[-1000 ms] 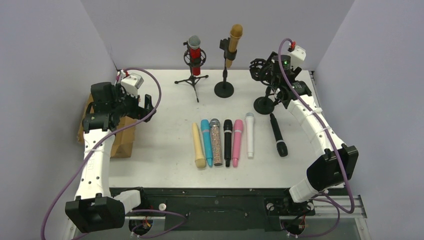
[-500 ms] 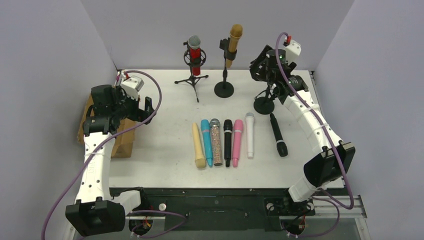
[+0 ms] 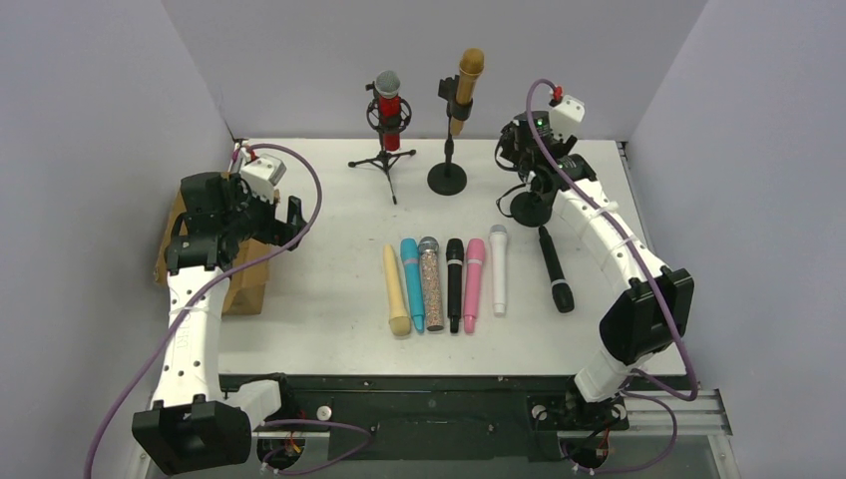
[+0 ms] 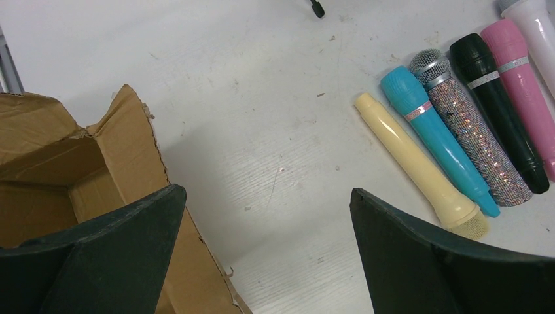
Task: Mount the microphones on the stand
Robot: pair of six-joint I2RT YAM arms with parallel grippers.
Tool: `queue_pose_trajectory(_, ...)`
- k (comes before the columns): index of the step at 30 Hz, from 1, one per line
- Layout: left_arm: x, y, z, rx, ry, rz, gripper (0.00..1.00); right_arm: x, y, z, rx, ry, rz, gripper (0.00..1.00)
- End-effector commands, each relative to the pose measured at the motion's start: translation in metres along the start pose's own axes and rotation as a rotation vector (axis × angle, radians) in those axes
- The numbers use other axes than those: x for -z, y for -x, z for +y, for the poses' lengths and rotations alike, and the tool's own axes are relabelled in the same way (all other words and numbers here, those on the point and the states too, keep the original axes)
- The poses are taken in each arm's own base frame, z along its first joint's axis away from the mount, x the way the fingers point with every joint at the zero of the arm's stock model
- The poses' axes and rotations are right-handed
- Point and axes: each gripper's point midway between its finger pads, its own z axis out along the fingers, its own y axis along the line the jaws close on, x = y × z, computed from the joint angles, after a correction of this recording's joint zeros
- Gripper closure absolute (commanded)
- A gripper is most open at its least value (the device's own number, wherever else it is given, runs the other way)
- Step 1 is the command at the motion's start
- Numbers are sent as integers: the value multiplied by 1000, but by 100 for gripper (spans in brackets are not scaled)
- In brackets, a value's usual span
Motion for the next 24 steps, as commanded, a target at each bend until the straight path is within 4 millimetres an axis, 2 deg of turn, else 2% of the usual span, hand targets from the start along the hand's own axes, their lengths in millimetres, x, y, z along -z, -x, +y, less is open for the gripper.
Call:
queue_pose_trajectory(1, 3, 14, 6, -34, 24, -57, 4, 10, 24, -17, 43, -54, -76, 49)
queue_pose_trajectory(4, 3, 14, 8, -33, 31, -56, 4, 9, 32, -6, 92, 24, -85, 52)
queue_pose_trajectory(5, 4, 13, 8, -32, 33, -55, 4, 7, 32, 8, 132, 101, -74, 51)
queue_pose_trajectory(6, 4, 13, 8, -31, 32, -56, 4, 9, 41, 13, 140, 127, -79, 52)
queue_pose_trajectory(7, 3, 13, 8, -29, 32, -54, 4, 1, 34, 17, 177, 146, -45, 53)
queue_pose_trajectory(9, 3, 13, 8, -27, 31, -55, 4, -3, 36, 20, 206, 158, -16, 58)
queue_pose_trajectory(12, 4, 13, 8, -24, 31, -57, 4, -3, 40, 19, 197, 181, -40, 69)
queue_pose_trajectory(16, 3, 10, 8, -22, 32, -50, 4, -1, 40, 11, 168, 200, -68, 78)
queue_pose_trajectory(19, 3, 9, 7, -21, 30, -48, 4, -6, 38, 0, 131, 202, -63, 81)
queue_pose_trajectory(24, 3, 9, 7, -15, 30, -48, 4, -9, 45, 2, -12, 288, -83, 83)
